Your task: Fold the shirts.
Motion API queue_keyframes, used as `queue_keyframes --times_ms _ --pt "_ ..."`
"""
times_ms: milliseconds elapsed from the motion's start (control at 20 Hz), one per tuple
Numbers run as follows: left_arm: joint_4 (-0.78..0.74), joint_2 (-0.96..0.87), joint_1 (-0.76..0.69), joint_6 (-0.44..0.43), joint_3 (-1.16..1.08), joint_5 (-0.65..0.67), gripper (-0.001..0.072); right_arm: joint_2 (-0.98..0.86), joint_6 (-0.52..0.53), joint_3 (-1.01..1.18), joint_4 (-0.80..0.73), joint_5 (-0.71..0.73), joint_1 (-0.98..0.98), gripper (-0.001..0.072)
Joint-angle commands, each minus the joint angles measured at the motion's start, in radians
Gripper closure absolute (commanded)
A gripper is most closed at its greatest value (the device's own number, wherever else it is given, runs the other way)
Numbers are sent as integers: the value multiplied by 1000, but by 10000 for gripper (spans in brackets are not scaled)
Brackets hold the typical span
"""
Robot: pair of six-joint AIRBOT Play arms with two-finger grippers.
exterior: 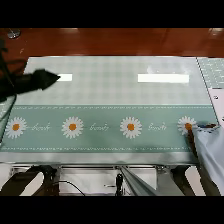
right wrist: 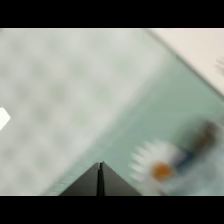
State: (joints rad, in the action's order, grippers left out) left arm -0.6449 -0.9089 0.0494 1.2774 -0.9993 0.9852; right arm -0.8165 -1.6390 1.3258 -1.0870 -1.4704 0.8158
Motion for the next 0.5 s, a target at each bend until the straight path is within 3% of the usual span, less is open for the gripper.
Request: queue_keyframes --times_ms 0,100,200,300,450 --pt "-23 -173 -113 -8 -376 67 688 -112 93 56 185 230 -293 686" --pt "-229 -236 -245 61 -499 68 688 -170 98 55 -6 242 -540 686" --pt "-486 -252 -356 179 -473 72 688 -232 98 15 -260 244 -775 686" --pt "-688 -256 -405 304 -348 63 687 -294 -3 -72 -494 249 -919 686" --pt "-784 -288 -338 377 -157 43 686 -425 -134 -157 -562 246 -950 687"
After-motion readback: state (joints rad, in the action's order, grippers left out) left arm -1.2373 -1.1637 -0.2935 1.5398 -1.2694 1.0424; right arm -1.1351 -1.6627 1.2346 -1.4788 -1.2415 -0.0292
